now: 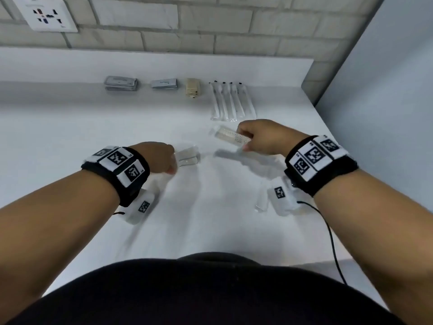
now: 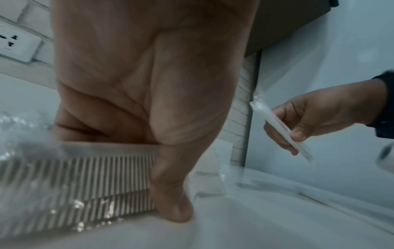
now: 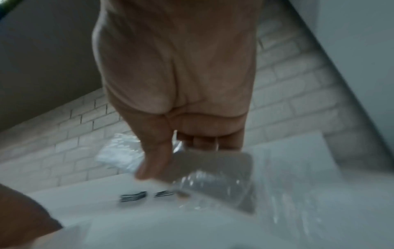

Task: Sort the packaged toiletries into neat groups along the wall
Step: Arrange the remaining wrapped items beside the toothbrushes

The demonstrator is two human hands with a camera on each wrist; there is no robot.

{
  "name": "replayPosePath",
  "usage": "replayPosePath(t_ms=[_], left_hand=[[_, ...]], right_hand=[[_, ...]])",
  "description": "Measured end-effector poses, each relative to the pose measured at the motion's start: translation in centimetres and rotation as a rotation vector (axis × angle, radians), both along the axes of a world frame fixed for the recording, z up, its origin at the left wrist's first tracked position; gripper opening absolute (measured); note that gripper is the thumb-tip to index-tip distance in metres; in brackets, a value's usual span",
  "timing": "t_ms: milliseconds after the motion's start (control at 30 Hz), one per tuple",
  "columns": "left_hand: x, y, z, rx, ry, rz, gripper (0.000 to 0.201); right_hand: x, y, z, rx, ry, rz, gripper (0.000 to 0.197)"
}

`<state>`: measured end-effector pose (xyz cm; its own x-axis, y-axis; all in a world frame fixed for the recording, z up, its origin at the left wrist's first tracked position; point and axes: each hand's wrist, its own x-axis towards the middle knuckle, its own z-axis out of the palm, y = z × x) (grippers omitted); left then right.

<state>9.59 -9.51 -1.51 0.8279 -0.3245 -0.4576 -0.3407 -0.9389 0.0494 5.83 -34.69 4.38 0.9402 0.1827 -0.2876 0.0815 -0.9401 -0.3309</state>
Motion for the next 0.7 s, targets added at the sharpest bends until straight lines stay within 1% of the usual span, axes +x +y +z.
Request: replayPosePath(t_ms=[33, 100, 167, 200, 233, 267, 300, 367, 400, 433, 533, 633, 700], left_hand=[[-0.2, -0.4, 0.2, -0.011, -0.007, -0.004, 0.027], [-0.5, -1.4, 0.2, -0.052, -0.018, -0.007, 0.027], [-0.7, -2.7, 0.1, -0.117, -0.011, 0.020, 0.022], [-0.7, -3.4, 0.1, -0.163, 0.002, 0.038, 0.021], [-0.7, -4.2, 0.1, -0.219, 0.020, 0.054, 0.021], [-0.7, -4.9, 0.2, -0.278, 0.039, 0.073, 0.023], [-0.6, -5.7, 0.3, -0.334, 0.057, 0.096, 0.024], [-0.6, -6.9, 0.6, -0.420, 0.078, 0.137, 0.022], [-0.6, -7.5, 0.7, -0.454, 0.088, 0.155, 0.021], [-0.5, -8.2, 0.8, -0.493, 0.103, 0.178, 0.020], [-0.5, -10.2, 1.0, -0.692, 0.194, 0.308, 0.029], [-0.4, -12.7, 1.0, -0.921, 0.291, 0.463, 0.037], [-0.2, -14.5, 1.0, -0.992, 0.308, 0.510, 0.036]], right_hand=[[-0.2, -1.3, 1.0, -0.069, 0.048, 0.033, 0.019], [-1.0, -3.0, 1.5, -0.229, 0.216, 0.102, 0.026], [-1.8, -4.0, 0.5, -0.358, 0.338, 0.157, 0.049], [-2.2, -4.4, -0.4, -0.391, 0.362, 0.176, 0.060], [-2.6, -4.6, -1.3, -0.407, 0.365, 0.190, 0.066], [-2.9, -4.9, -2.2, -0.415, 0.346, 0.200, 0.066], [-3.1, -5.4, -3.2, -0.424, 0.310, 0.204, 0.061], [-3.3, -6.1, -4.6, -0.459, 0.223, 0.199, 0.043], [-3.3, -6.6, -5.1, -0.481, 0.196, 0.194, 0.038], [-3.2, -7.2, -5.5, -0.485, 0.192, 0.191, 0.037], [-3.8, -8.3, -5.8, -0.376, 0.214, 0.221, 0.037], [-4.9, -9.3, -6.1, -0.227, 0.235, 0.223, 0.025], [-5.3, -9.8, -6.5, -0.177, 0.237, 0.239, 0.016]])
